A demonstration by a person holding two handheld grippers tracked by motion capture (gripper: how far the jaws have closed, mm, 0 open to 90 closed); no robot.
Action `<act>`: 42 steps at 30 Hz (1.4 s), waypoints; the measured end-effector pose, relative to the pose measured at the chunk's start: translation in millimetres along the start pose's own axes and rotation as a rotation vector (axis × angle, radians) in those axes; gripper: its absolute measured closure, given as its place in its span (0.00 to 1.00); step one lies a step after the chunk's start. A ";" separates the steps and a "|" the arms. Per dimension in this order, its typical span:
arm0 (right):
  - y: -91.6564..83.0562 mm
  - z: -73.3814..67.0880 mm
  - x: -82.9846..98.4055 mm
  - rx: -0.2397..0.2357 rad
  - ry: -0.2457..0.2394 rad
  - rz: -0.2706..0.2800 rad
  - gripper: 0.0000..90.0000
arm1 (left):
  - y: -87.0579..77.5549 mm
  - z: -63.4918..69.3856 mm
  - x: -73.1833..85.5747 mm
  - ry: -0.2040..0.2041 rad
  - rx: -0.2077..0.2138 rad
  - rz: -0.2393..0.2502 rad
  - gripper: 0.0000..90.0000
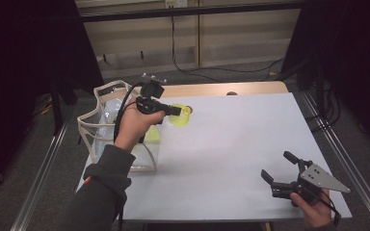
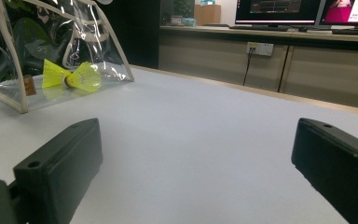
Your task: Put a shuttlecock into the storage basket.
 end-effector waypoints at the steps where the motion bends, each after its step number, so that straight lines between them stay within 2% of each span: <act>1: 0.1 -0.1 0.0 -0.001 -0.001 -0.001 0.02 | -1.8 -0.6 -0.4 0.006 0.000 -0.005 0.97; 11: 0.4 0.1 0.2 -0.001 0.002 0.000 0.02 | -15.6 -3.5 -3.8 -0.005 -0.004 -0.007 0.97; 19: 0.2 0.0 0.1 -0.001 0.000 0.000 0.02 | -24.1 -4.8 -6.3 0.002 -0.013 -0.012 0.97; 42: 0.3 0.0 0.0 -0.003 -0.003 -0.001 0.02 | -51.4 -21.3 -6.8 -0.025 -0.049 0.005 0.97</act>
Point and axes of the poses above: each handheld gripper's, and its own axes: y roughly forward along the jaws, x roughly out of its underside, z roughly to its right, the point moved 3 cm from there along y, roughly forward along the jaws, and after that the axes turned 11 degrees about y, right-handed, at the moved point
